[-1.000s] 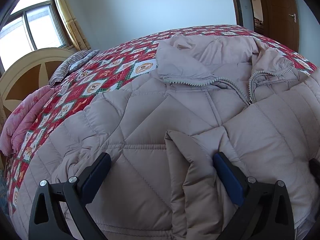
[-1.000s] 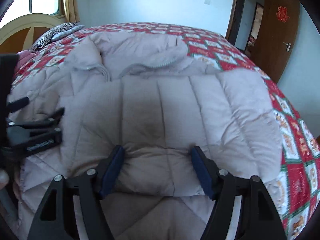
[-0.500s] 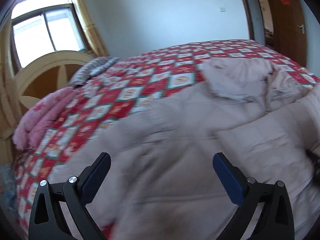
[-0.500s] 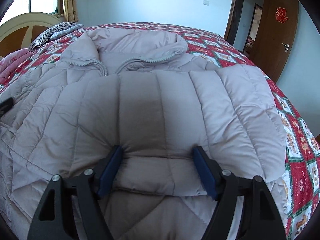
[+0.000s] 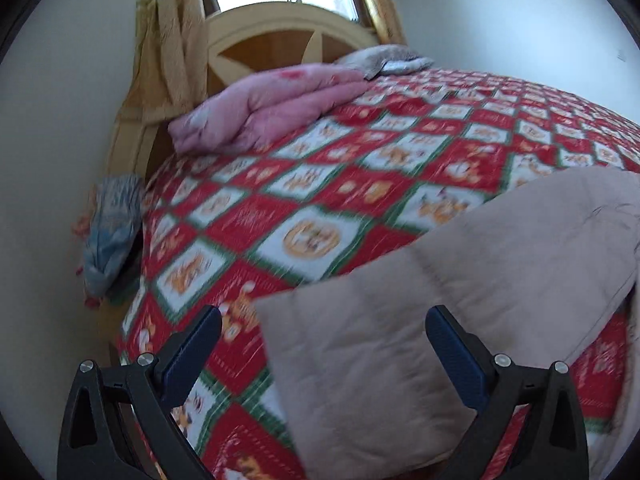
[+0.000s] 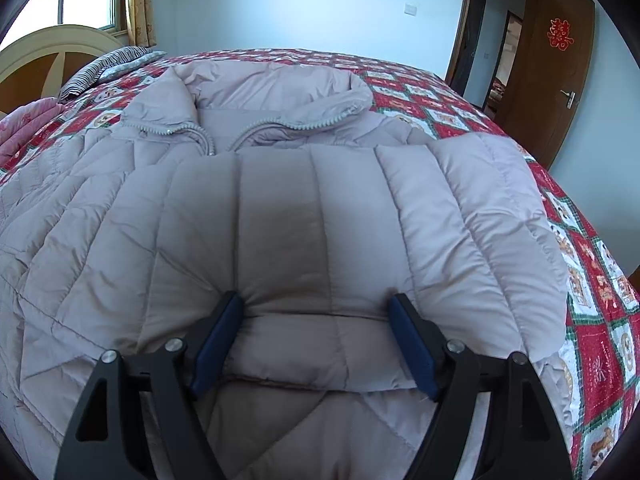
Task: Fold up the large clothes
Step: 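Grasp the other sleeve with the left gripper and lift it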
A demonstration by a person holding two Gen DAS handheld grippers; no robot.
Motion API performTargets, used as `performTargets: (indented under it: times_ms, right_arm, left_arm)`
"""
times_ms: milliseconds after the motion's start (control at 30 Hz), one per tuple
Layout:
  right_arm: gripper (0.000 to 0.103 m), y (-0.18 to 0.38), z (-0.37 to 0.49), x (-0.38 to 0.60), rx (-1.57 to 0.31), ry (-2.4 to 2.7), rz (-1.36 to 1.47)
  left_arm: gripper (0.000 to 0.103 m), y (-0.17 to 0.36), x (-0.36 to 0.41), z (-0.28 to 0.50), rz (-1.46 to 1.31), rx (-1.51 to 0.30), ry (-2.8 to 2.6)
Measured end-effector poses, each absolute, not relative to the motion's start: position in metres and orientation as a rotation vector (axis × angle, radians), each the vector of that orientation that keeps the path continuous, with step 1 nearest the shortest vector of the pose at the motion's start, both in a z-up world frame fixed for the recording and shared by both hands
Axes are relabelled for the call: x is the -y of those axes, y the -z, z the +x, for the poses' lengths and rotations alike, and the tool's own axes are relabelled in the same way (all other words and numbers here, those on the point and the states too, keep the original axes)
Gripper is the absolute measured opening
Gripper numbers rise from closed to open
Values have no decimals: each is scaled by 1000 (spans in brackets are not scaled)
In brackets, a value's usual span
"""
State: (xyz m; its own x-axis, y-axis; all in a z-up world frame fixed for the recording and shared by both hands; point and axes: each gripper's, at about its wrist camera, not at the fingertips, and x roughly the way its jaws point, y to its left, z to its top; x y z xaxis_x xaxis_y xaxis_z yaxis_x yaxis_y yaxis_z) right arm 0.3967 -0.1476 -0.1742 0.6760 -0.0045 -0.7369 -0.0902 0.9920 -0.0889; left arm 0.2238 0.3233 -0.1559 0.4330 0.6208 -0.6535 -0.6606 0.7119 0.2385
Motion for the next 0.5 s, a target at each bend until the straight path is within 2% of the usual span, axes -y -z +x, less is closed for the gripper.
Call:
performTargets:
  times_ms: [67,133,167,233,333,500]
  right_arm:
    - [79,174,396,147,-826,-46,-124]
    - [80,174,396,147,-824,-44,-124]
    - [80,173,396,147,-823,-44,-123]
    - [80,173,396,148,-820,-45,-121]
    - [80,170,395,152,-819,-68,-91]
    - [80,153,379,160,-800,-123,-93]
  left_arm:
    - [102,172,-330,222,-74,-828,-788]
    - [96,181,-328,224,-82,-826,-774]
    - [76,183,-326,225,-67,-825,-775]
    - [19,185,-317,229,-59,-824,-736]
    - [8,174,-309,235,-30,-804,-726]
    - [6,137,-295,233,64,-700,-730]
